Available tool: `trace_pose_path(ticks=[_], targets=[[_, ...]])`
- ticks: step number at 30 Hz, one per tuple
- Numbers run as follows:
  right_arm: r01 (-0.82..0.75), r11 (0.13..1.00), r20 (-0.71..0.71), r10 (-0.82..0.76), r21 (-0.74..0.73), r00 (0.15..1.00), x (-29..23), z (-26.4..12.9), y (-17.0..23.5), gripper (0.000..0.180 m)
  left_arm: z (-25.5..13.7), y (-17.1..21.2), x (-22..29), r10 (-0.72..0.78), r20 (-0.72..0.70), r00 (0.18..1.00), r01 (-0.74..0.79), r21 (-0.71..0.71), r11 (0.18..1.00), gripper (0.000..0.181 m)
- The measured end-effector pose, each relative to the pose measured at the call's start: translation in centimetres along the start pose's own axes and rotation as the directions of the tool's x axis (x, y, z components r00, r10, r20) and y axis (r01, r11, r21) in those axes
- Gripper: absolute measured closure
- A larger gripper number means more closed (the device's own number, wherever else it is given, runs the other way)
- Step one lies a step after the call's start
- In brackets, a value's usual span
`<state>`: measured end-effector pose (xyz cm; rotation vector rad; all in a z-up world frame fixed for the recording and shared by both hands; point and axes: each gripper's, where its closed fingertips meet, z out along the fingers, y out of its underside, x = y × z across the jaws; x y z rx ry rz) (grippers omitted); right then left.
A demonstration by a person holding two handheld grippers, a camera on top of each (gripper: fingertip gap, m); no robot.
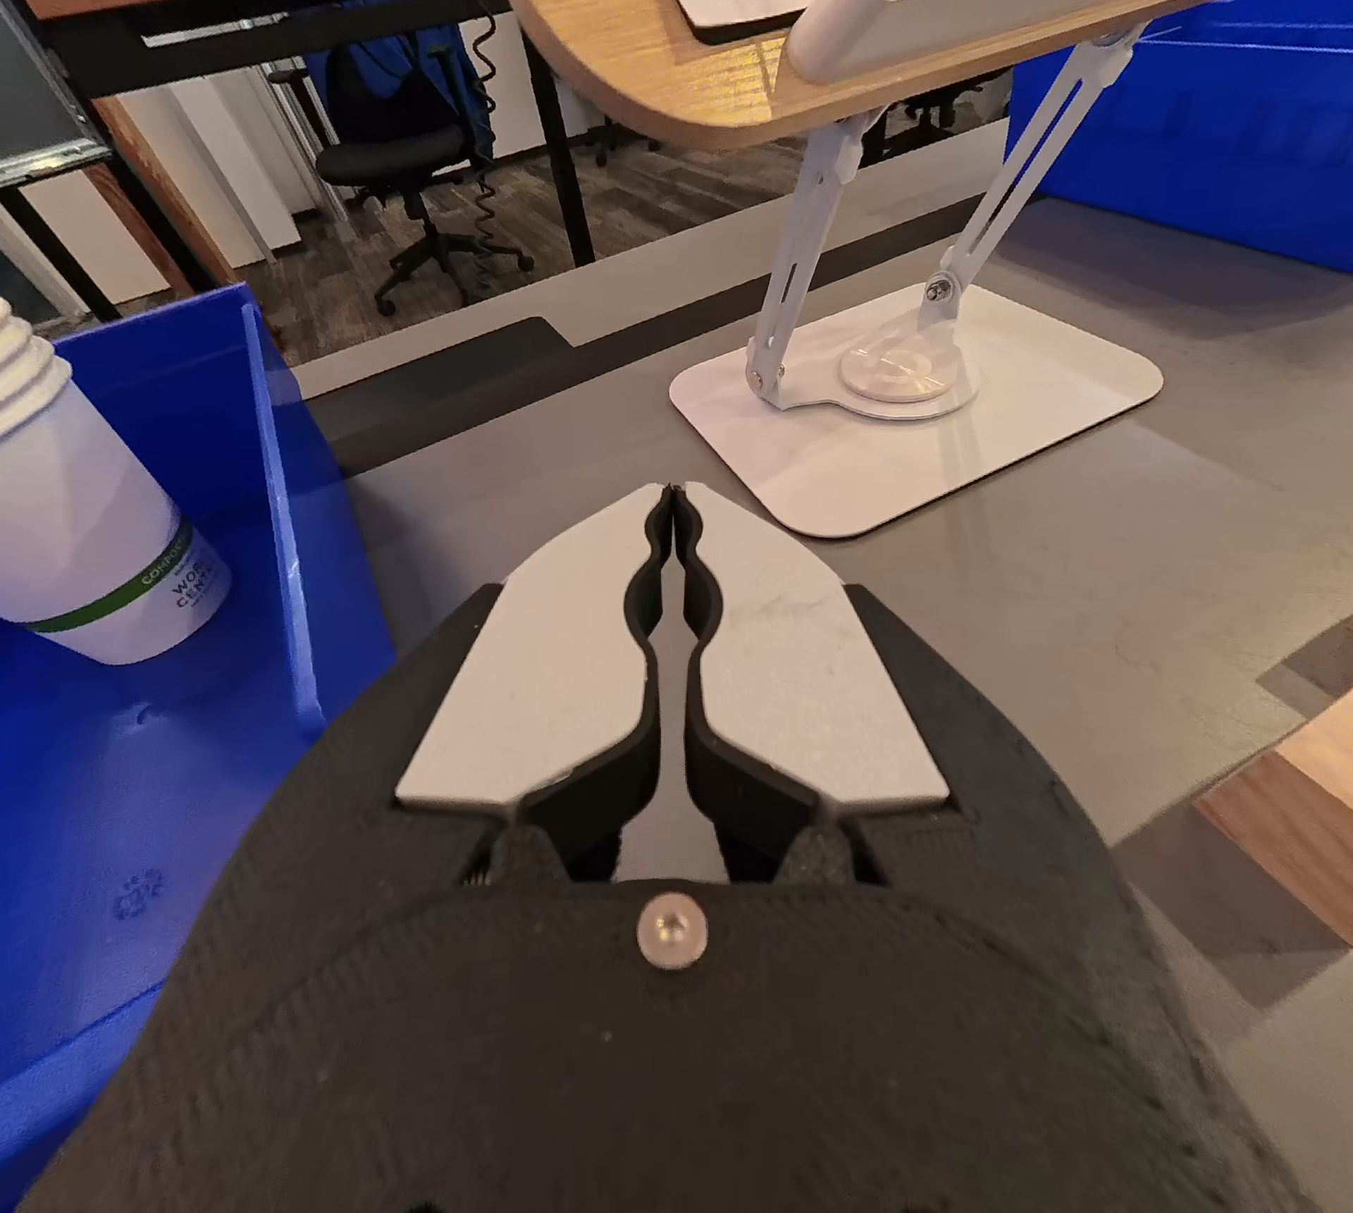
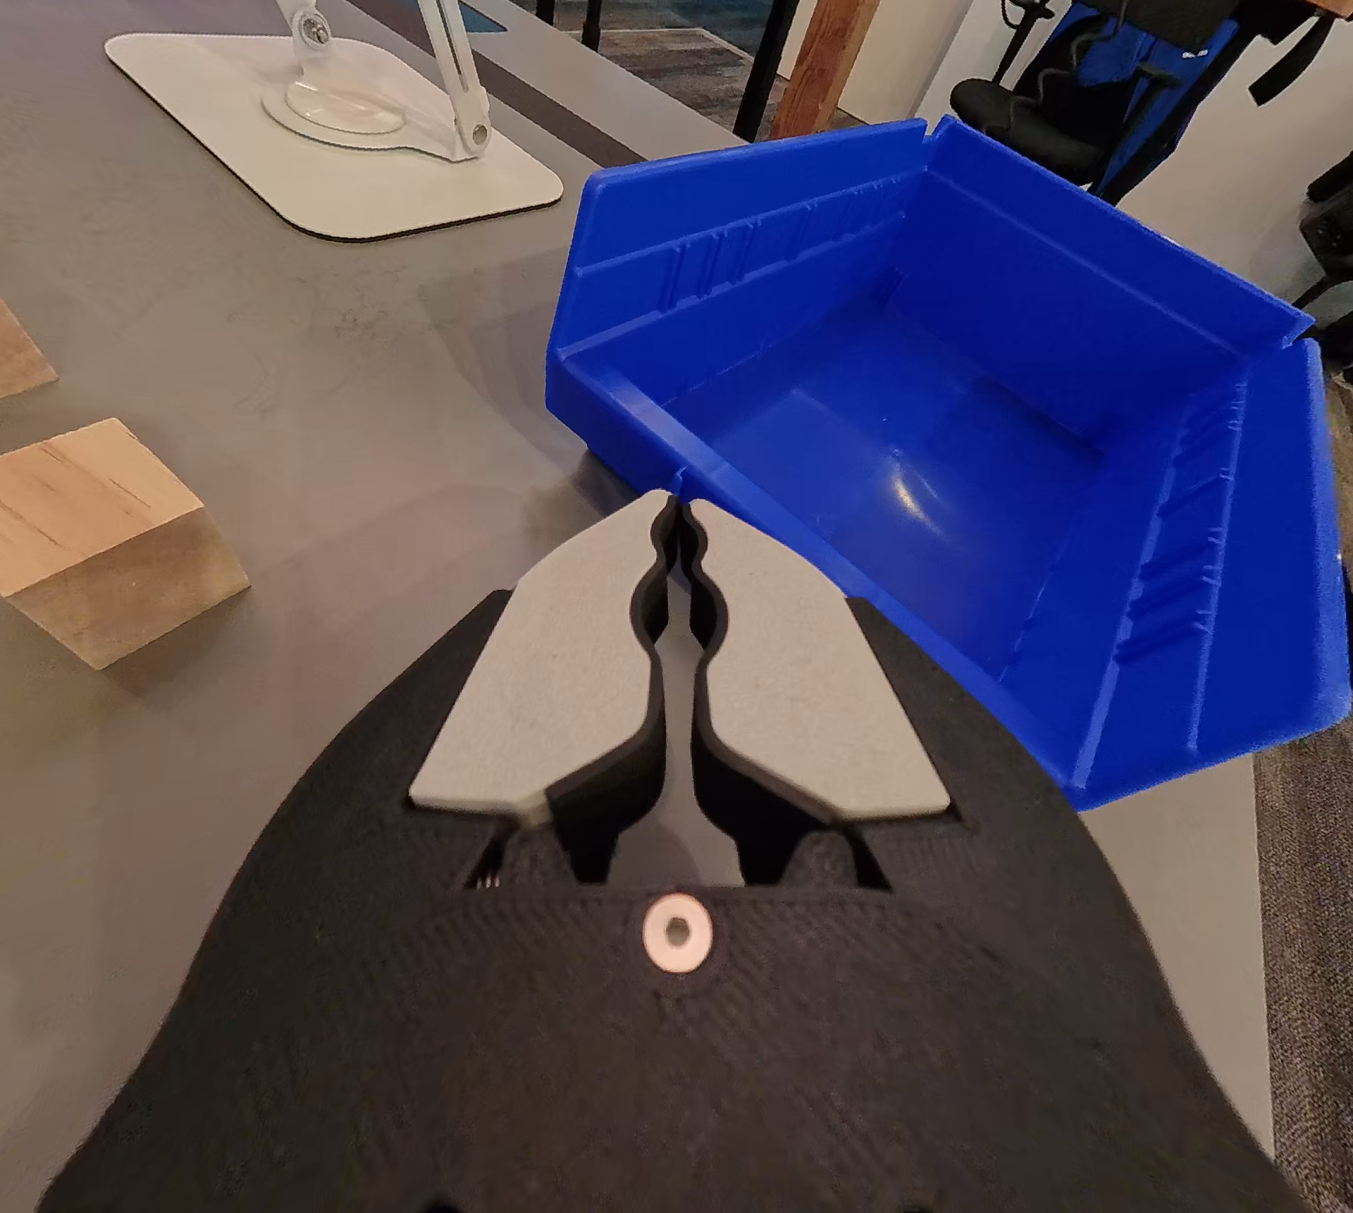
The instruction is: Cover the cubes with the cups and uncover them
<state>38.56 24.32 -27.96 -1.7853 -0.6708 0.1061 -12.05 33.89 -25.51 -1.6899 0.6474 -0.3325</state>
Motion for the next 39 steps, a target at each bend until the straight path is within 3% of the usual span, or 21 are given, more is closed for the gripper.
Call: trace_pose_path(ticks=[7,19,24,28,31,35,39], targets=[[-0.007,1.000,0.004,0.007,-0.005,1.000,-0.2,0.2,0.2,0.180,-0.7,-3.9,-2.7,0.096,0.066,0.993,-0.100,0.056,0.993,0.181],[-0.023,1.000,-0.044,0.023,0.003,0.999,0.9,-0.2,0.3,0.180,-0.6,-13.0,-9.2,0.081,0.197,0.977,-0.127,0.233,0.964,0.181],[-0.019,1.000,-0.088,0.020,0.006,0.996,1.7,-0.4,0.5,0.180,-0.9,-15.2,-12.7,0.044,0.240,0.970,-0.108,0.262,0.959,0.171],[-0.017,1.000,-0.115,0.017,0.000,0.993,2.2,-0.5,0.7,0.180,-1.7,-15.0,-16.6,0.092,0.325,0.941,-0.142,0.132,0.981,0.147],[-0.007,1.000,-0.125,0.005,-0.013,0.992,2.3,-0.4,0.9,0.180,-2.9,-14.3,-19.1,0.168,0.350,0.922,-0.188,0.026,0.982,0.145],[0.009,0.999,-0.138,-0.015,-0.042,0.990,2.3,-0.1,1.2,0.180,-3.2,-11.3,-21.6,0.225,0.283,0.932,-0.189,-0.150,0.970,0.143],[0.032,0.997,-0.141,-0.042,-0.074,0.989,2.2,0.2,1.5,0.180,-1.6,-8.5,-21.5,0.311,0.130,0.941,-0.270,-0.263,0.926,0.145]])
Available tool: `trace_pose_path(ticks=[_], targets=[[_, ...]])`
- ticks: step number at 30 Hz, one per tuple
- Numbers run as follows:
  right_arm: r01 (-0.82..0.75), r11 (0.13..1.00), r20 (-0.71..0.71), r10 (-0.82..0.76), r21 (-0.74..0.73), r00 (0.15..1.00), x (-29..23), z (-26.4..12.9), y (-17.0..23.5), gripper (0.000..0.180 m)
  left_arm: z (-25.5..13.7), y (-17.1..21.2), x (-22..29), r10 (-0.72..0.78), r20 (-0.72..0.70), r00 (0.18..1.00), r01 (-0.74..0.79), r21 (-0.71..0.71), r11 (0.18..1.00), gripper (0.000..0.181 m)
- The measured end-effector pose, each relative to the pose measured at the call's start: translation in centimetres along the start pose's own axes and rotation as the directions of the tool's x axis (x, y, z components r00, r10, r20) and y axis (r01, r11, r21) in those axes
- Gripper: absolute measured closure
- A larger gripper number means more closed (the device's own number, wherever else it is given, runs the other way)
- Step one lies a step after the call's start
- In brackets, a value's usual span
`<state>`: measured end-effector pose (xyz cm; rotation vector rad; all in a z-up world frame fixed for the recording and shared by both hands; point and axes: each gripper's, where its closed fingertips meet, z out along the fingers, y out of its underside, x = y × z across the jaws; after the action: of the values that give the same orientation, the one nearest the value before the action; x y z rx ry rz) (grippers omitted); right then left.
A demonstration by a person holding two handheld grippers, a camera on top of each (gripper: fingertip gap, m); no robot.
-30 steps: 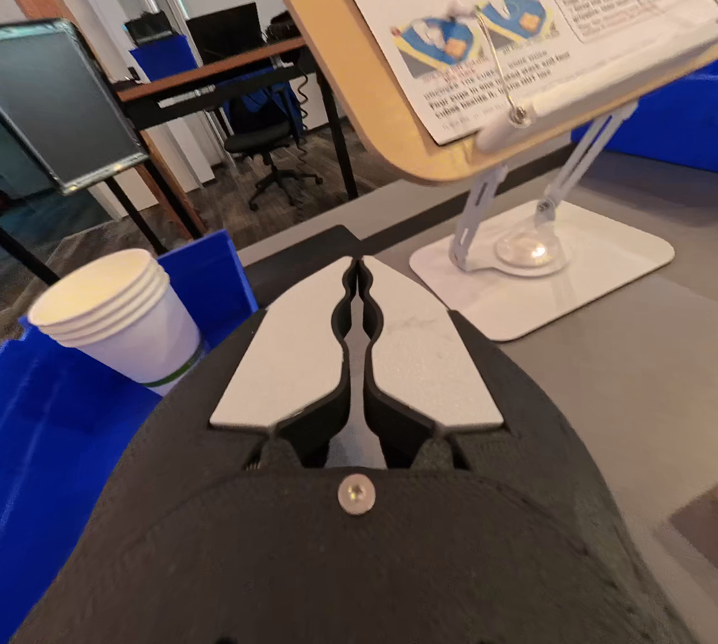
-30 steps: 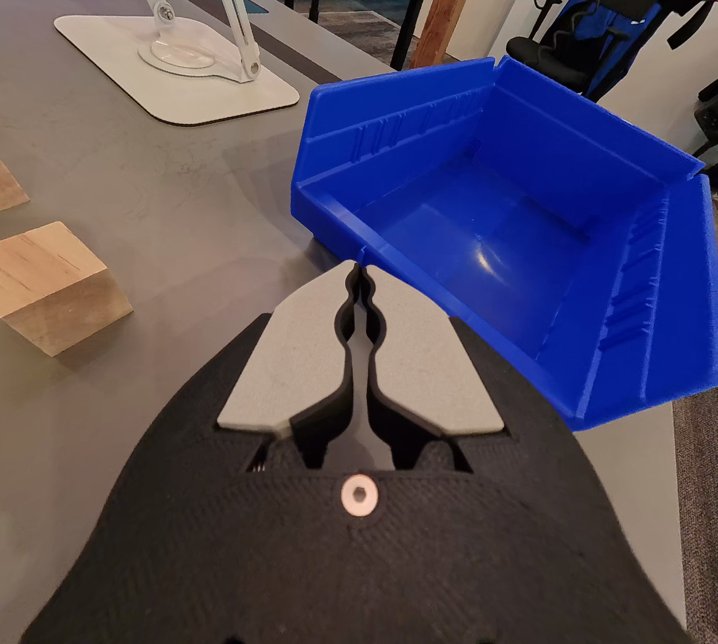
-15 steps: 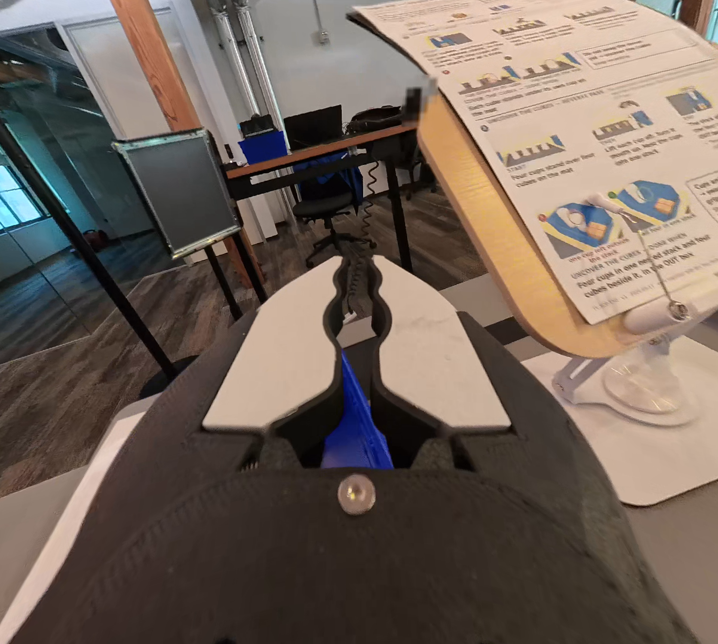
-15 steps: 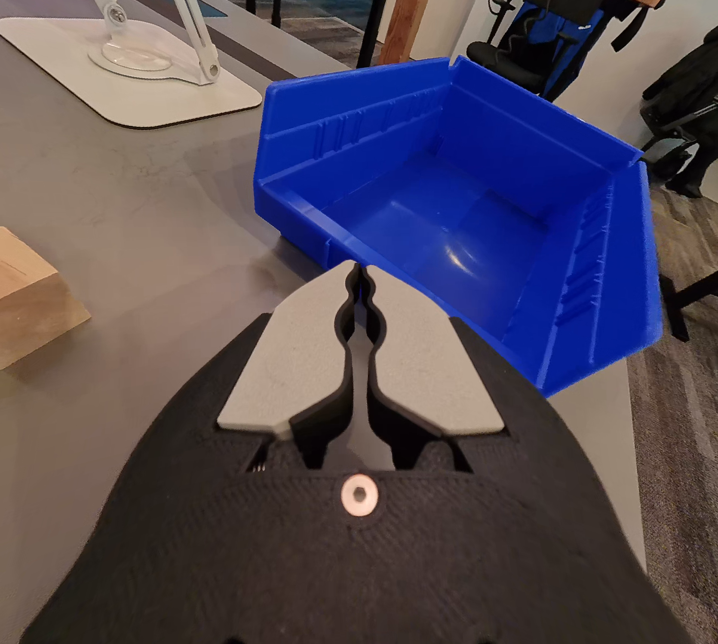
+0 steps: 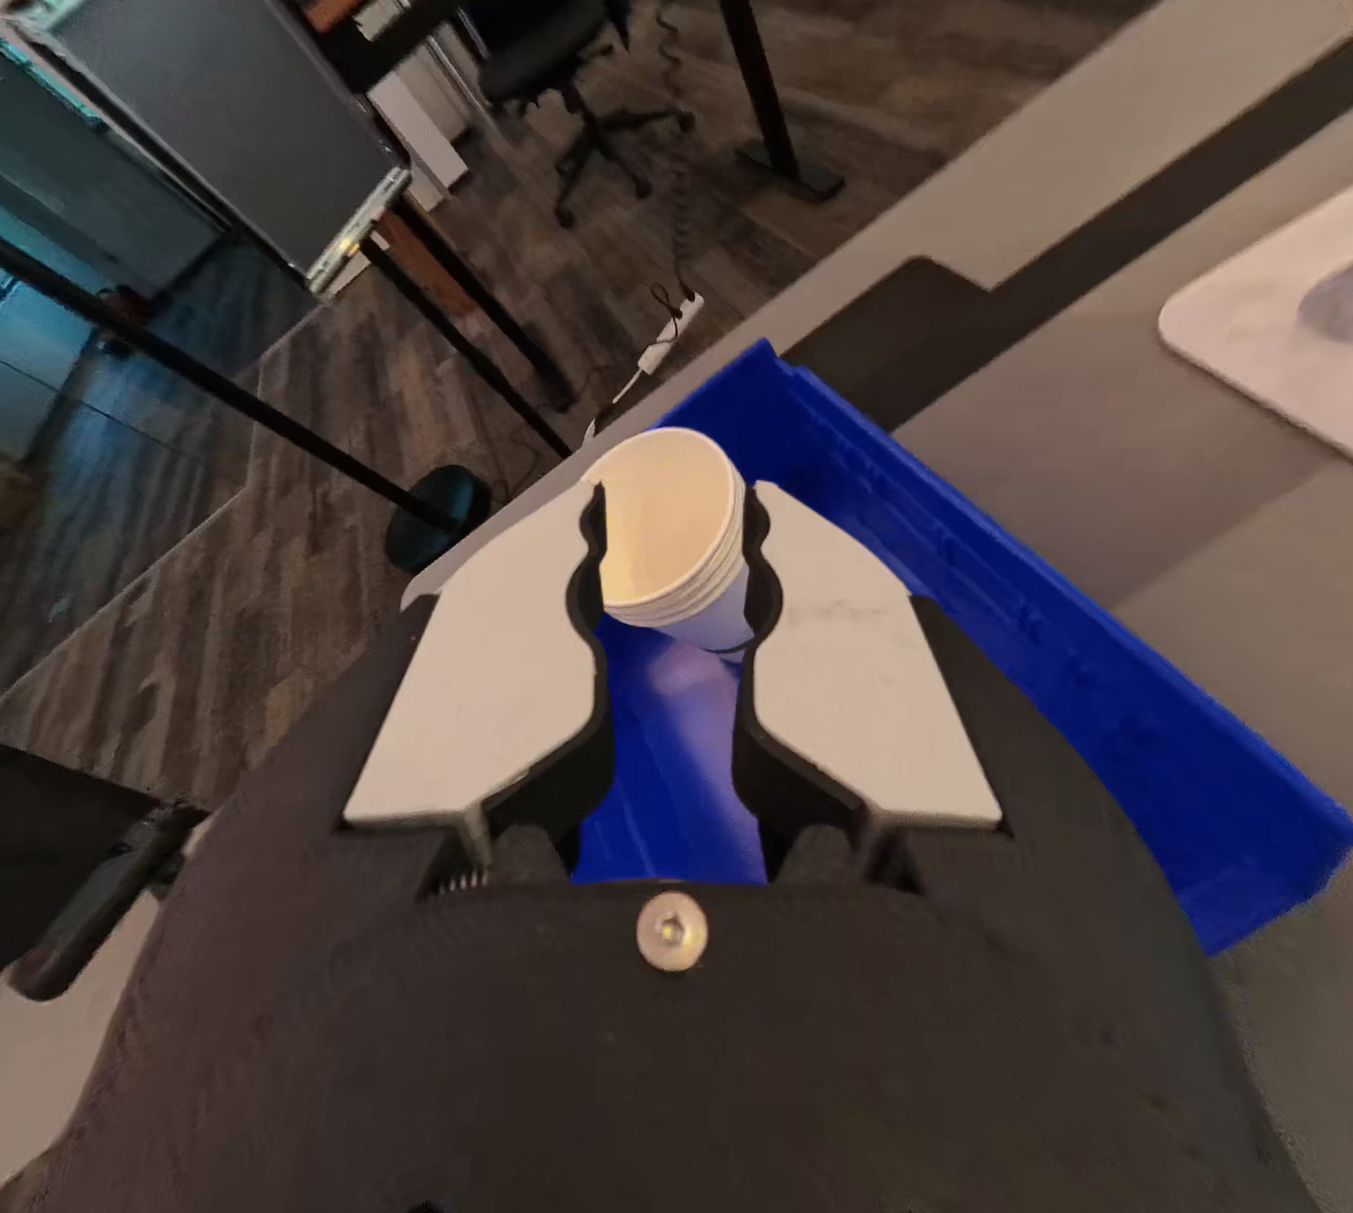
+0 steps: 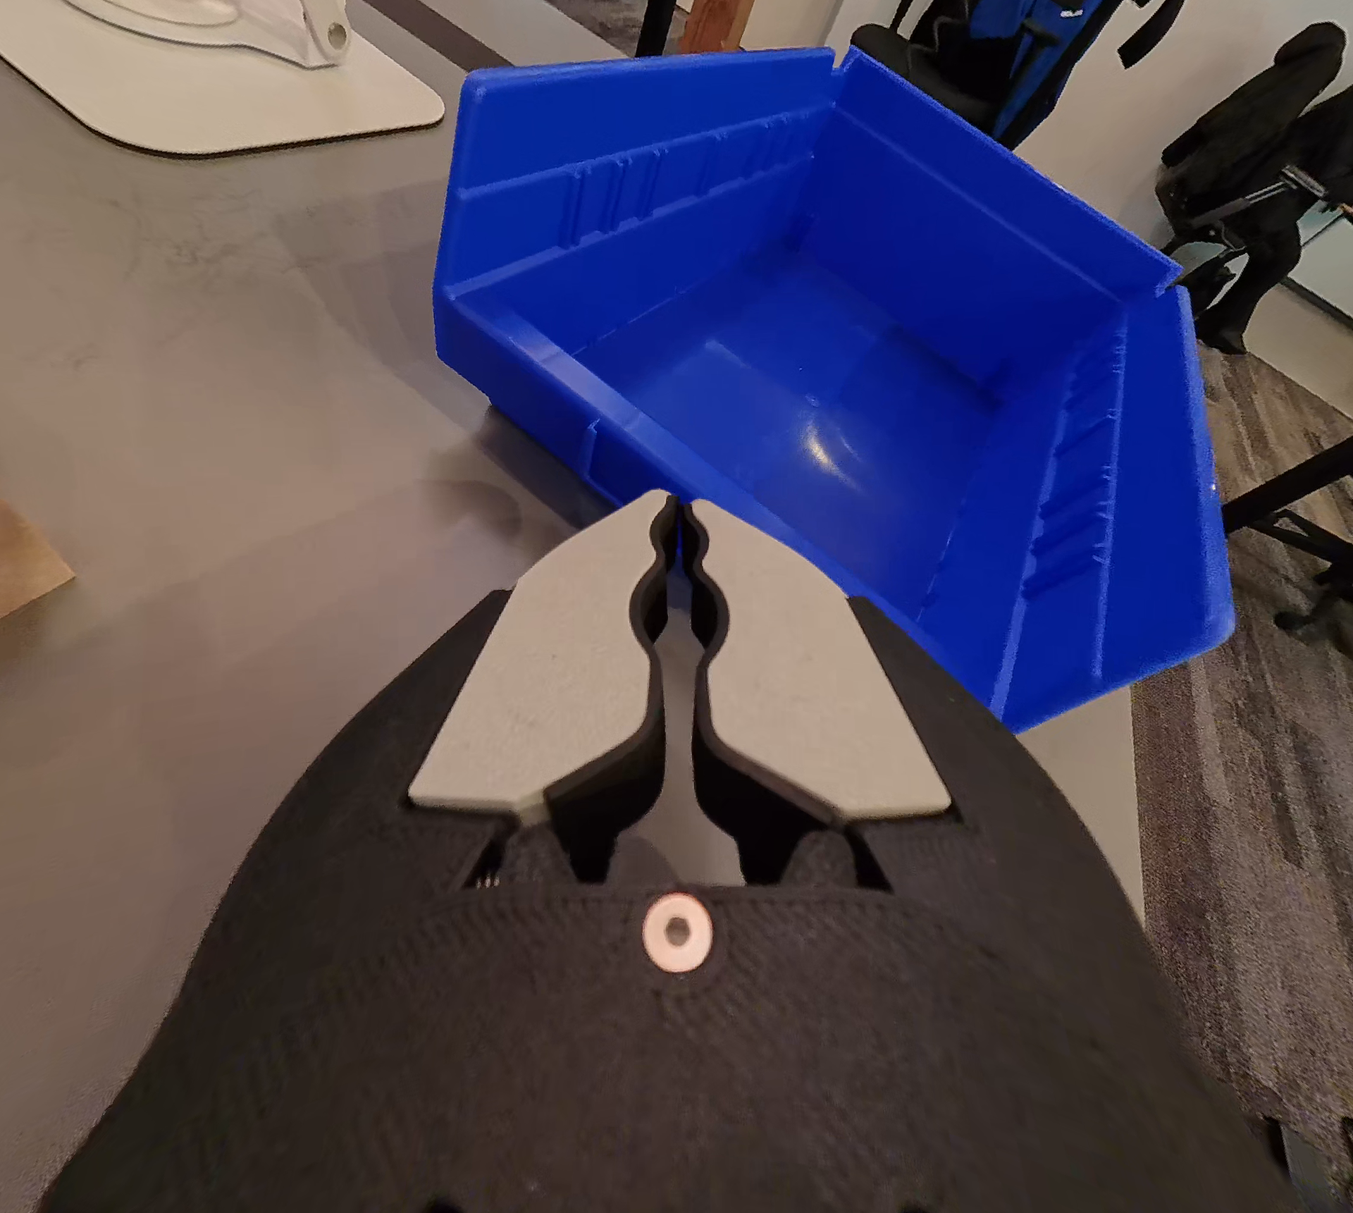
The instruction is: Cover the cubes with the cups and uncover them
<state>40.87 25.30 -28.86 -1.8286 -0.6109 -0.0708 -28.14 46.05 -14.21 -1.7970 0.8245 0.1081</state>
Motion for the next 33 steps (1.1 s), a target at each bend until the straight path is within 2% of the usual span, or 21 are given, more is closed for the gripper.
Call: trace_pose_path(ticks=[4,8,18,22,28,33], targets=[[0.002,1.000,-0.008,-0.002,-0.007,1.000,0.1,0.1,0.1,0.180,2.7,2.3,0.6,0.161,-0.004,0.987,-0.160,-0.136,0.978,0.144],[0.012,1.000,-0.013,-0.013,-0.019,1.000,0.0,0.2,0.2,0.179,4.7,4.0,1.1,0.220,-0.045,0.974,-0.225,-0.184,0.957,0.145],[0.034,0.999,-0.014,-0.035,-0.039,0.999,-0.2,0.4,0.5,0.179,6.2,5.8,1.1,0.194,-0.077,0.978,-0.206,-0.213,0.955,0.150],[0.044,0.998,-0.017,-0.045,-0.048,0.999,-0.3,0.5,0.6,0.179,6.9,7.1,2.0,0.145,-0.138,0.980,-0.177,-0.258,0.950,0.153],[0.088,0.994,-0.013,-0.089,-0.066,0.996,-0.8,0.7,0.7,0.179,6.9,7.0,2.3,0.098,-0.163,0.982,-0.137,-0.249,0.959,0.170],[0.103,0.995,0.006,-0.103,0.011,0.995,-1.7,0.0,-1.2,0.180,6.1,7.0,2.7,0.087,-0.177,0.980,-0.131,-0.255,0.958,0.174]])
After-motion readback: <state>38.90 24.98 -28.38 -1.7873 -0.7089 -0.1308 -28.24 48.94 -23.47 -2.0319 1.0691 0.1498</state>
